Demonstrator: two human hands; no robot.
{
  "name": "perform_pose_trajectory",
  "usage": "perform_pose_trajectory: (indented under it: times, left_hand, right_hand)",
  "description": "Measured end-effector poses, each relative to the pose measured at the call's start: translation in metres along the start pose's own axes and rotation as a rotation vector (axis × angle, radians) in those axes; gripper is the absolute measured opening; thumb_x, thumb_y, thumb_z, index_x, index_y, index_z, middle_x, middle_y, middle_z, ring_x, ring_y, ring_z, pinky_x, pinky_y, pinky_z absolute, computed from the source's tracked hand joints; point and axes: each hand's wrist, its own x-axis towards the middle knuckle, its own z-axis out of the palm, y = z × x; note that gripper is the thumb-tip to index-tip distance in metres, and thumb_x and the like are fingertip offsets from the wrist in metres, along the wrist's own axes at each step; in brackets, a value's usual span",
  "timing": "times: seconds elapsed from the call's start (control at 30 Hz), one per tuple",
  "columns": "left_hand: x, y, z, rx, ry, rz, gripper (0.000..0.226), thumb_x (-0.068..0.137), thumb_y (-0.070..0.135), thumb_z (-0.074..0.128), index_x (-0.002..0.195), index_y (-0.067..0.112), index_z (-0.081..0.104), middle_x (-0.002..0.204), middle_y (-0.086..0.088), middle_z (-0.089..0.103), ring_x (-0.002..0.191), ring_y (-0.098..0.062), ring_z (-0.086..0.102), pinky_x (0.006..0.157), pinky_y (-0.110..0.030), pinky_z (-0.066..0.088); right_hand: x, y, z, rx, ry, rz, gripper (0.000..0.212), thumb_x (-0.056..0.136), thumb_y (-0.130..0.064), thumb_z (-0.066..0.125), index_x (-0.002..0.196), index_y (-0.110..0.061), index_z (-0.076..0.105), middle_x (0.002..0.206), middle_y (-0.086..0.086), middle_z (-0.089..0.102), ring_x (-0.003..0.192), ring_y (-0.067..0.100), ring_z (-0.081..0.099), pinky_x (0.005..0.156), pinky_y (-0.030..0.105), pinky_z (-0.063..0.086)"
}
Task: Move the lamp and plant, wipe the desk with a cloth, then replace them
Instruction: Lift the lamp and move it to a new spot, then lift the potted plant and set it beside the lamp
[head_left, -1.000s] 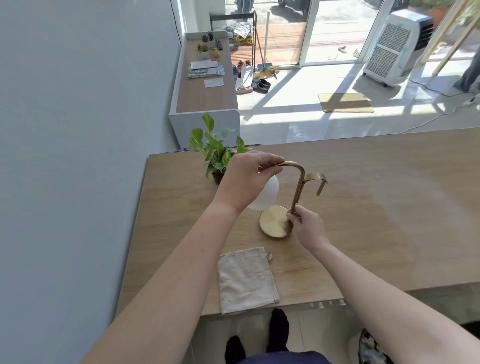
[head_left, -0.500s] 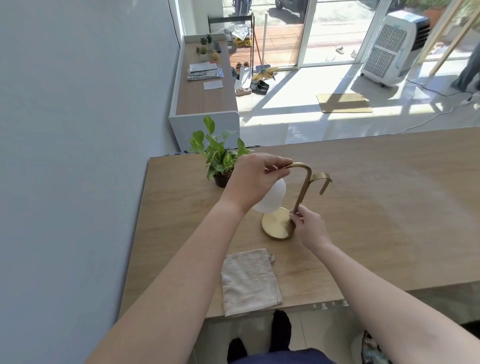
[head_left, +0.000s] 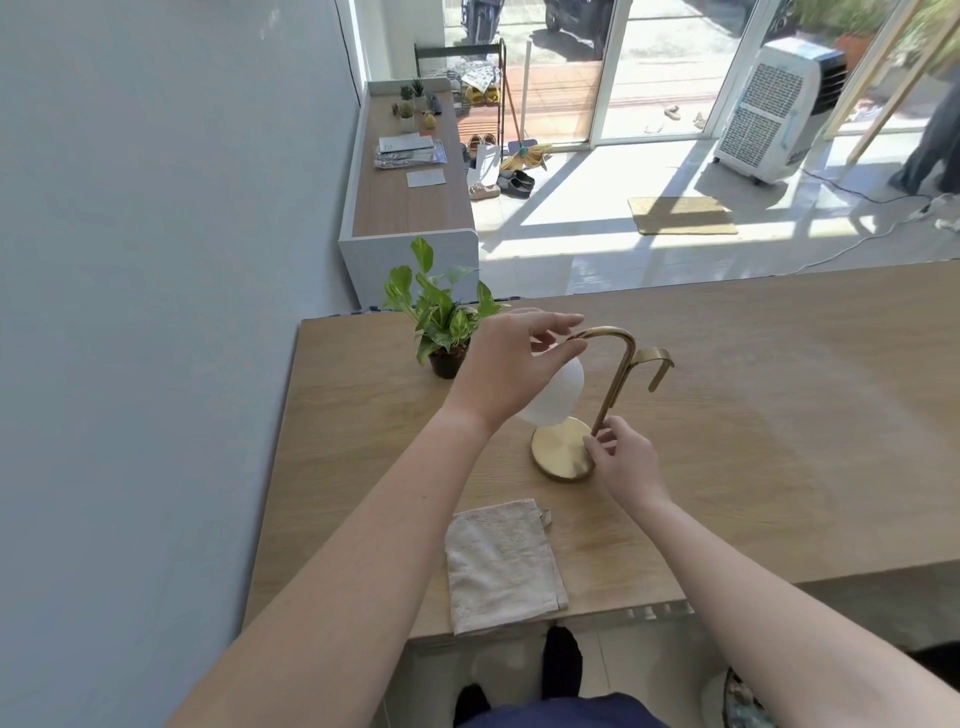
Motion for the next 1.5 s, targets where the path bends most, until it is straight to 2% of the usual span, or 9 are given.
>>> perform_pose_trajectory:
  times: [0.13,0.23,0.43,0.53,0.6,0.8,1.07,1.37,1.5]
  left_hand:
    - [-0.028,-0.012,-0.023,-0.062,0.187,-0.055,0.022,0.101,0.031,0.074,0.120,0.022,0.081,0.106,0.011,0.078,0.094,-0.006,0.073,0.083,-0.024,0.061]
    - [-0.053,-0.034,-0.044,-0.113,0.297,-0.190,0.019,0.104,0.034,0.069,0.118,0.027,0.080,0.104,0.014,0.078,0.095,-0.006,0.071,0.081,-0.021,0.059]
    - [-0.093,-0.089,-0.070,-0.233,0.331,-0.565,0.030,0.105,0.048,0.061,0.128,0.033,0.072,0.119,0.019,0.072,0.114,-0.004,0.065,0.105,-0.047,0.057]
    - [-0.102,-0.101,-0.077,-0.282,0.325,-0.646,0.041,0.108,0.048,0.056,0.140,0.025,0.067,0.129,0.016,0.067,0.125,-0.008,0.060,0.115,-0.049,0.050]
    - [-0.106,-0.110,-0.077,-0.304,0.331,-0.698,0.044,0.109,0.050,0.052,0.142,0.023,0.066,0.132,0.012,0.066,0.129,-0.012,0.059,0.117,-0.050,0.048]
    - [-0.110,-0.146,-0.068,-0.364,0.312,-0.799,0.064,0.102,0.070,0.045,0.147,0.029,0.062,0.146,0.010,0.064,0.138,-0.015,0.056,0.121,-0.053,0.042]
    - [-0.056,-0.187,-0.076,-0.466,0.170,-0.831,0.063,0.106,0.071,0.035,0.149,0.032,0.059,0.150,0.008,0.059,0.139,-0.017,0.053,0.117,-0.051,0.042]
    - [0.009,-0.233,-0.077,-0.567,0.069,-0.858,0.065,0.106,0.070,0.033,0.154,0.033,0.055,0.152,0.004,0.055,0.140,-0.023,0.051,0.119,-0.053,0.041]
    - [0.024,-0.247,-0.071,-0.574,0.043,-0.841,0.075,0.097,0.083,0.038,0.152,0.037,0.057,0.151,0.009,0.058,0.140,-0.019,0.054,0.122,-0.051,0.041]
  right_hand:
    - [-0.022,-0.004,0.006,-0.036,0.124,0.024,0.017,0.100,-0.036,0.070,0.107,-0.022,0.065,0.098,-0.006,0.068,0.087,0.016,0.067,0.074,0.039,0.058]
    - [-0.038,-0.016,0.010,-0.005,0.138,0.001,0.010,0.101,-0.029,0.067,0.097,-0.020,0.066,0.092,-0.007,0.065,0.082,0.014,0.064,0.066,0.031,0.048]
    - [-0.050,-0.060,0.036,0.163,-0.110,-0.055,0.010,0.104,-0.026,0.063,0.106,-0.022,0.072,0.095,-0.005,0.069,0.088,0.011,0.066,0.074,0.030,0.052]
    - [-0.044,-0.089,0.054,0.272,-0.196,-0.066,0.019,0.105,-0.025,0.063,0.122,-0.024,0.070,0.105,-0.005,0.070,0.099,0.015,0.068,0.081,0.028,0.055]
    - [-0.037,-0.107,0.064,0.339,-0.243,-0.048,0.025,0.105,-0.025,0.063,0.130,-0.025,0.066,0.114,-0.003,0.069,0.107,0.018,0.067,0.092,0.036,0.058]
    - [-0.018,-0.141,0.097,0.453,-0.305,-0.021,0.044,0.106,-0.021,0.062,0.149,-0.022,0.055,0.135,0.001,0.063,0.122,0.015,0.062,0.108,0.038,0.051]
    - [0.028,-0.156,0.131,0.503,-0.242,0.105,0.066,0.100,-0.003,0.055,0.161,-0.027,0.043,0.156,0.000,0.051,0.142,0.017,0.049,0.121,0.049,0.043]
    - [0.081,-0.163,0.163,0.536,-0.171,0.183,0.078,0.093,0.011,0.050,0.158,-0.033,0.045,0.146,-0.012,0.055,0.140,0.011,0.053,0.120,0.047,0.045]
    - [0.095,-0.161,0.172,0.553,-0.174,0.207,0.078,0.094,0.013,0.049,0.162,-0.023,0.041,0.149,-0.008,0.055,0.141,0.011,0.053,0.122,0.045,0.044]
